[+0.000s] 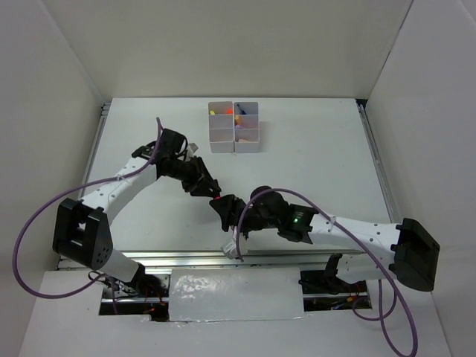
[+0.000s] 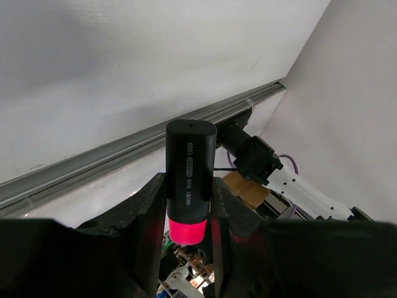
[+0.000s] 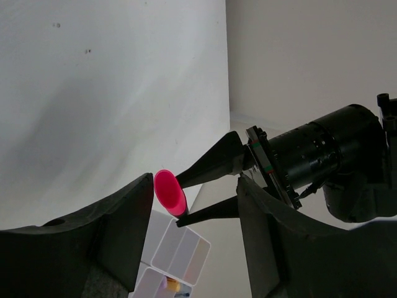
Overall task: Sort the stationery into containers
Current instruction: Pass the stationery from the left arm to the right, then place the stationery into the container
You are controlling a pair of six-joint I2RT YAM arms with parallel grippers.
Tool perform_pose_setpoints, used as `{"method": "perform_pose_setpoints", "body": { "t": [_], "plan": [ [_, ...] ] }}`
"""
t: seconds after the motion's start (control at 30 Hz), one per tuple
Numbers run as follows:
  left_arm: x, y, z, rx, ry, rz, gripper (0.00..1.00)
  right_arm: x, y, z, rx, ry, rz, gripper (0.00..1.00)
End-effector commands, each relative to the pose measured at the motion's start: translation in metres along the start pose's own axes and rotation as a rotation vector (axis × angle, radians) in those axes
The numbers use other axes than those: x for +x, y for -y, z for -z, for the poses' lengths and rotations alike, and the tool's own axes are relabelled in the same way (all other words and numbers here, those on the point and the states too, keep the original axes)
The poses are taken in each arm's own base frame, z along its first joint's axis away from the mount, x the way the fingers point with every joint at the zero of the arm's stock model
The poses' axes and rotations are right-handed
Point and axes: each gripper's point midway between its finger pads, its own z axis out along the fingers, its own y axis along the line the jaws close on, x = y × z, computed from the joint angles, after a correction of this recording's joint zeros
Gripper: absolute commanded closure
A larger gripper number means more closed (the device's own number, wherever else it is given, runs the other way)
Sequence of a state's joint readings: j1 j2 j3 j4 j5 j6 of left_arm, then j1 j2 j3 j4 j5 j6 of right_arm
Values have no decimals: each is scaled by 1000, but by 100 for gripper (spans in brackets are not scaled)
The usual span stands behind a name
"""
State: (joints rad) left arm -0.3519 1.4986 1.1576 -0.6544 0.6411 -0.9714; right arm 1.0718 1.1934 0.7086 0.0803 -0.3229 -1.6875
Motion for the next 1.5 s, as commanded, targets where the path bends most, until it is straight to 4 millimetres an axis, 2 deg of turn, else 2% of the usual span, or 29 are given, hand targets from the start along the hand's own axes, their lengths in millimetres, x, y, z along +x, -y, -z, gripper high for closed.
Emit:
{"method": "perform_pose_setpoints", "body": {
  "t": [0.0, 0.1, 0.13, 0.33, 0.53, 0.7, 0.73, 0.77, 0.8, 0.83, 0.87, 0.9, 0.93, 0.97, 1.0, 1.03, 1.07, 1.1, 1.13, 1.17, 1.2, 1.23, 1.27, 1.3, 1.33, 1.37, 1.4, 1.43, 1.47],
  "plan": [
    [7, 19, 12, 53, -5, -46, 100, 0, 14, 6, -2, 23, 77, 39],
    [12, 21, 10, 56, -11, -55, 100, 3, 10, 7, -16, 11, 113, 42],
    [13, 19, 9, 51, -15, -53, 100, 5, 2, 6, -44, 8, 106, 42],
    [16, 20, 8, 54, -23, -60, 100, 17, -4, 3, -96, -22, 133, 46],
    [16, 21, 7, 53, -25, -70, 100, 24, -4, -2, -113, -41, 136, 57],
    [15, 17, 6, 62, -30, -59, 81, 23, 0, -4, -106, -39, 138, 70],
    [13, 18, 6, 70, -27, -59, 77, 22, 1, -4, -101, -41, 134, 83],
    [8, 18, 8, 78, -20, -51, 68, 21, 2, -5, -97, -39, 136, 92],
    [4, 21, 11, 84, -8, -55, 64, 20, 6, -3, -81, -39, 138, 98],
    [-3, 23, 13, 88, 3, -58, 59, 19, 1, -4, -84, -35, 135, 100],
    [-13, 23, 20, 93, 28, -62, 51, 21, 5, -3, -67, -41, 139, 100],
    [-23, 33, 30, 116, 55, -86, 46, 20, 7, 0, -54, -44, 127, 100],
    [-42, 33, 40, 127, 101, -90, 43, 20, 6, 1, -50, -43, 107, 100],
    [-53, 34, 49, 132, 131, -91, 32, 20, 8, 2, -43, -45, 91, 100],
    [-71, 49, 68, 153, 197, -123, 27, 21, 11, 5, -30, -51, 60, 100],
    [-97, 46, 87, 157, 270, -121, 16, 24, 10, 7, -28, -62, 27, 100],
    [-114, 52, 103, 171, 330, -137, 1, 27, 22, 9, 24, -72, 10, 100],
    [-129, 69, 127, 204, 405, -190, 1, 30, 25, 11, 47, -75, -62, 100],
    [-152, 64, 151, 198, 494, -198, 1, 41, 37, 15, 86, -96, -115, 100],
    [-167, 75, 172, 217, 577, -254, 1, 49, 45, 14, 127, -106, -175, 100],
    [-174, 78, 185, 222, 629, -288, 1, 57, 53, 14, 168, -114, -314, 100],
    [-185, 73, 200, 214, 691, -321, 1, 70, 82, 20, 247, -131, -380, 100],
    [-189, 70, 206, 211, 719, -346, 1, 94, 84, 16, 305, -155, -571, 100],
    [-193, 76, 218, 224, 778, -405, 1, 114, 97, 19, 367, -195, -667, 100],
    [-195, 72, 223, 219, 802, -440, 1, 133, 143, 32, 480, -203, -726, 100],
    [-195, 62, 215, 212, 799, -451, 1, 167, 132, 23, 506, -243, -936, 100],
    [-194, 66, 223, 220, 846, -518, 1, 187, 183, 42, 627, -235, -985, 100],
    [-192, 62, 221, 219, 852, -535, 1, 204, 189, 44, 647, -248, -1069, 100],
    [-192, 50, 212, 210, 841, -527, 1, 237, 178, 37, 684, -271, -1230, 100]
  ]
}}
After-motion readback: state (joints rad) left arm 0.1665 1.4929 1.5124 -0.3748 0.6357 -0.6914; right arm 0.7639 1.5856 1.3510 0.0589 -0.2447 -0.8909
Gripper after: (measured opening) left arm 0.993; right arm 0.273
